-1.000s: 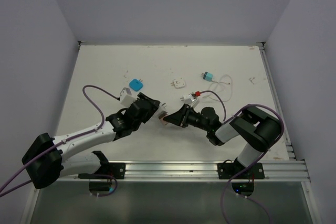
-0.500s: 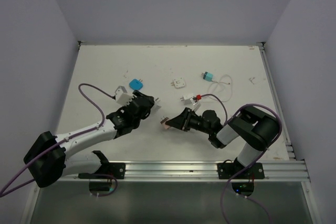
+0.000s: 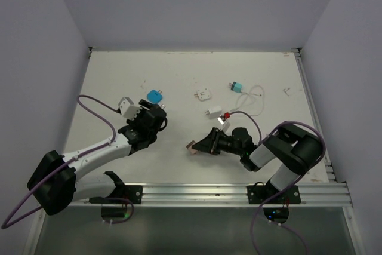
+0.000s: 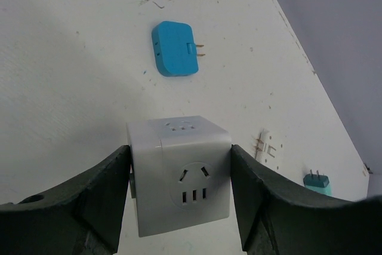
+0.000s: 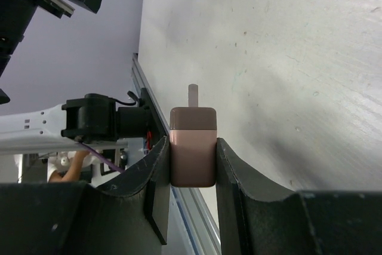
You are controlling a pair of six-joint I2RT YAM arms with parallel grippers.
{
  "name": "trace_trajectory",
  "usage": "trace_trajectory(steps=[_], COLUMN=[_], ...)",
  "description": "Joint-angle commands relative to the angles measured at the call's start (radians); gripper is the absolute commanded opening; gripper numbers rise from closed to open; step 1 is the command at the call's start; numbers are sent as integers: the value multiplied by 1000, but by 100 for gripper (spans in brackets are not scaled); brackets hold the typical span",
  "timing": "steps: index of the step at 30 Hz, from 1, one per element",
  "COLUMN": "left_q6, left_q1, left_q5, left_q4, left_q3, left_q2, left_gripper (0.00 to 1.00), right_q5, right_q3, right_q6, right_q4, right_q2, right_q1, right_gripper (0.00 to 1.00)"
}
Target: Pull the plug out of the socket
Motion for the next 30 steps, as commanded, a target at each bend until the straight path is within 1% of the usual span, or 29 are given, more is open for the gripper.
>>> trace_trajectory(steps=[1,2,4,5,6,7,8,9,10,12,15,16,19,23,26,30], left_q6=[53,70,125,148,193,205,224,268,286,342,412,431,481,527,558,577], left_q1=[4,4,4,4,2,4,4,2,4,4,5,7,17,33,50,63], left_q5=[-30,-14,32,47,75,90,102,127,139,161,200,217,286,352,408,455], left_q4=[-32,-36,-49,-51,-60,-72,-80,-86,-94,-111,-120,-117,-112,-92,-79,-72], left_q3=[40,42,43,43,43,43,45,46,48,51,57,60,60,62,71,80], left_q2=[-10,-15,-25,-28,-35,-41,-45,-54,-59,-65,-62,-52,-18,17,48,93], left_gripper=[0,0,0,0,0,0,0,0,0,0,0,0,0,0,0,0], right_q5=[-20,-23,-19,-11,-1,30,56,84,154,199,202,193,138,82,18,-25], right_q3=[12,25,41,70,86,124,144,161,195,210,204,201,193,187,175,178], right_q6=[-44,-72,-110,-163,-197,-268,-303,-334,-389,-423,-437,-437,-440,-443,-419,-413], right_q4=[-82,-119,-261,-327,-466,-542,-620,-770,-841,-982,-1059,-1067,-1078,-1047,-949,-900], right_q2=[-89,-105,-181,-208,-272,-303,-338,-368,-424,-466,-514,-517,-512,-463,-400,-307], right_q1=[-46,-59,-89,-99,-105,-115,-122,-126,-140,-171,-279,-334,-411,-453,-474,-479], right_gripper=[0,0,0,0,0,0,0,0,0,0,0,0,0,0,0,1])
